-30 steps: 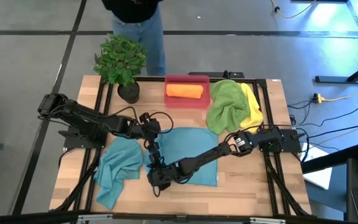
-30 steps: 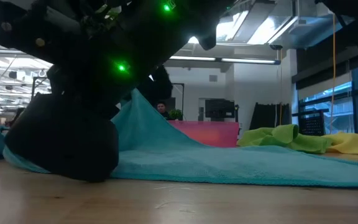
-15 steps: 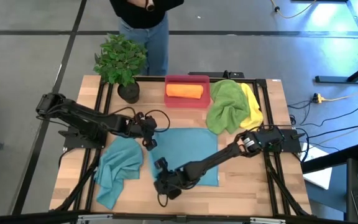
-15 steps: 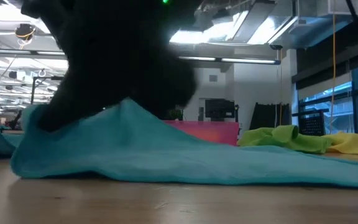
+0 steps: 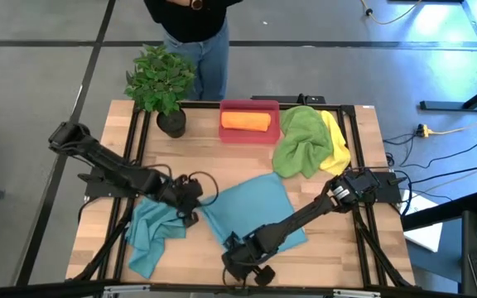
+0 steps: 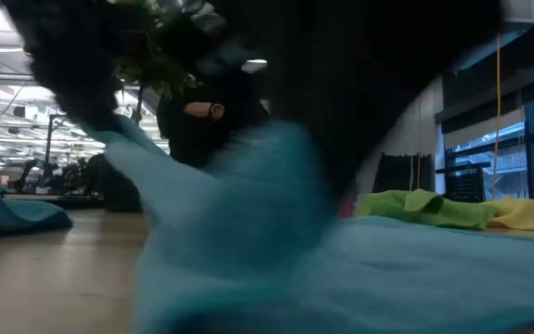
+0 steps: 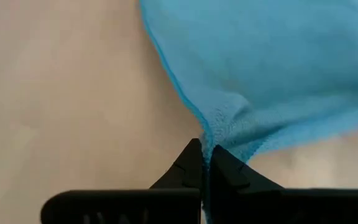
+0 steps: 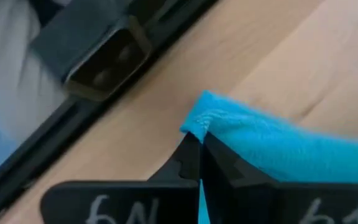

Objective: Roll microfiber towels into tight, uniform cylinder then place into a basket
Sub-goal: Fold the right blue towel

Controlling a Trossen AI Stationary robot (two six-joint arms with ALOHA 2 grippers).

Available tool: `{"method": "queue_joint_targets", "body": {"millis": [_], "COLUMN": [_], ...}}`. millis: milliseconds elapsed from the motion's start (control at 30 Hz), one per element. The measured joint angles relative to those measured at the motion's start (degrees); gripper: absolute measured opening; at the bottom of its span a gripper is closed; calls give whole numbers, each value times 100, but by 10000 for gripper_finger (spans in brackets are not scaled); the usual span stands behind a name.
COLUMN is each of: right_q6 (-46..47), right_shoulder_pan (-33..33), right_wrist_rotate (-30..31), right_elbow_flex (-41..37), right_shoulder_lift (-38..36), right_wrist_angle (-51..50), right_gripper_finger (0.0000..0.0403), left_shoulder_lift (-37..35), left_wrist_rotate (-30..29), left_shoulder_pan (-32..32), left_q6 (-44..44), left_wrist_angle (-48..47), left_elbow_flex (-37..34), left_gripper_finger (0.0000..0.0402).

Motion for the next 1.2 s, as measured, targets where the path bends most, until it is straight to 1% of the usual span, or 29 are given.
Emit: {"method": "queue_joint_targets", "body": {"millis": [100,167,333,433,567,700,767,833,900,933,1000,1100,1200], "right_q6": [223,457,762,935,1387,1875,2090,2250,2265,2268,2357,2644,3136], "right_shoulder_pan": [-57,-131,-267,-264,-216,-113,-16,74,139,155,165,152,104], "right_wrist_rotate": [-29,141,227,221,221,257,512,835,878,804,780,783,1101], "right_elbow_flex": [-4,-4,-4,-4,-4,-4,-11,-102,-330,-492,-964,-2030,-3378], "right_shoulder_lift": [-8,-14,-19,-21,-23,-23,-23,-51,-208,-373,-857,-1858,-2887], "right_wrist_angle": [-353,-426,-846,-1373,-2148,-3177,-3618,-3785,-3645,-3361,-2485,-1317,-267], "right_gripper_finger": [12,26,70,101,140,163,166,165,160,155,142,116,92], "left_shoulder_lift": [0,0,2,2,2,4,4,4,4,4,4,5,7], "left_wrist_rotate": [15,-16,-88,-109,-114,-118,-119,-123,-149,-157,-161,-162,-164], "left_shoulder_pan": [-331,-447,-465,-397,-305,-230,-216,-216,-227,-235,-261,-266,-266], "left_q6": [-154,-227,-234,-224,-97,-90,-87,-84,-76,-74,-74,-74,-72], "left_wrist_angle": [9,8,-1,-19,-27,-26,-26,-26,-26,-28,-43,-44,-44], "left_elbow_flex": [0,0,0,0,0,0,0,0,0,0,0,0,0], "left_gripper_finger": [0,0,0,0,0,0,0,0,0,0,0,0,0]}}
